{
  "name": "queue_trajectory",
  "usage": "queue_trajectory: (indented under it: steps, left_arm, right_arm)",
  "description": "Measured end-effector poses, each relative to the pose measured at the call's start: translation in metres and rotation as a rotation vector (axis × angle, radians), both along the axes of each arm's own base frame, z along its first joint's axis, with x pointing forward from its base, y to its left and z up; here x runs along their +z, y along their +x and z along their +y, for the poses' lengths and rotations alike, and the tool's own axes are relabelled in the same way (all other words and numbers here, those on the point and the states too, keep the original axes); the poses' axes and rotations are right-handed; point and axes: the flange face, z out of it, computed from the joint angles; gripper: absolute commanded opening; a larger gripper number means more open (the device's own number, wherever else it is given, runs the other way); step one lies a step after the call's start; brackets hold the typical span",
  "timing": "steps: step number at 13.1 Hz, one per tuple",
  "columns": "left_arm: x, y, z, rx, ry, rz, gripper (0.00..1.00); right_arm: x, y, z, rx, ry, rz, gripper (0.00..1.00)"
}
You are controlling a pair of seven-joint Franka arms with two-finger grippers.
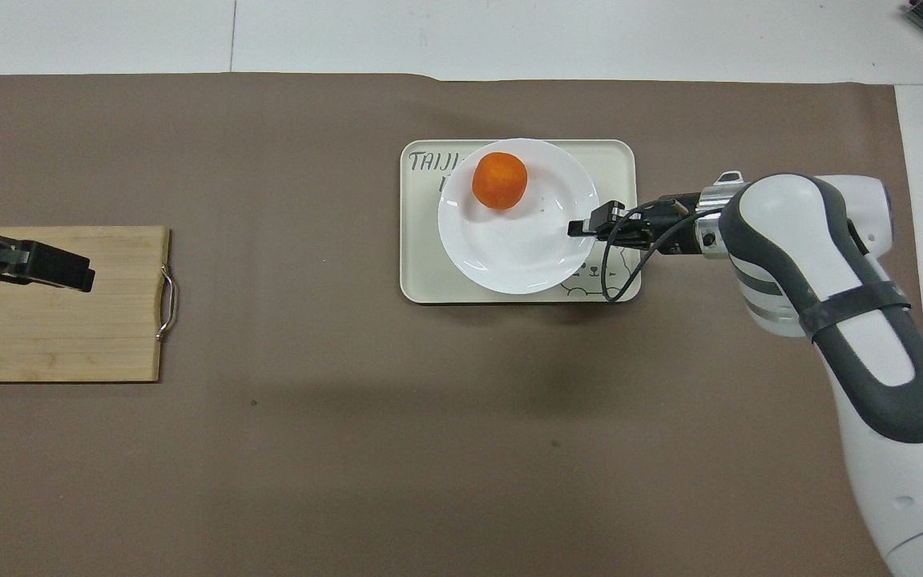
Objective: Place orange and plate with both arms
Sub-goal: 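Nudge the plate with the right gripper to center it on the tray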
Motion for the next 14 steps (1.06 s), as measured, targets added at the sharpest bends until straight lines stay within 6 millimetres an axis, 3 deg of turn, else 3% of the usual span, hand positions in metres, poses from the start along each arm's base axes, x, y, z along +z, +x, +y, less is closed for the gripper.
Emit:
queue_trajectory:
  steps: [2,6,14]
  left_arm:
    - [0.000,0.000,0.000,0.000,0.000,0.000,1.00]
    - [0.001,-0.001,0.000,0.000,0.000,-0.002,1.00]
    - [0.002,-0.001,0.000,0.000,0.000,-0.004,1.00]
  right_arm:
    - [-0.007,0.017,0.002,0.000,-0.007,-0.009,0.00]
    - [-0.033,0.029,0.008,-0.002,-0.004,0.012,0.00]
    - [-0.052,0.029,0.009,0.046,-0.014,-0.007,0.00]
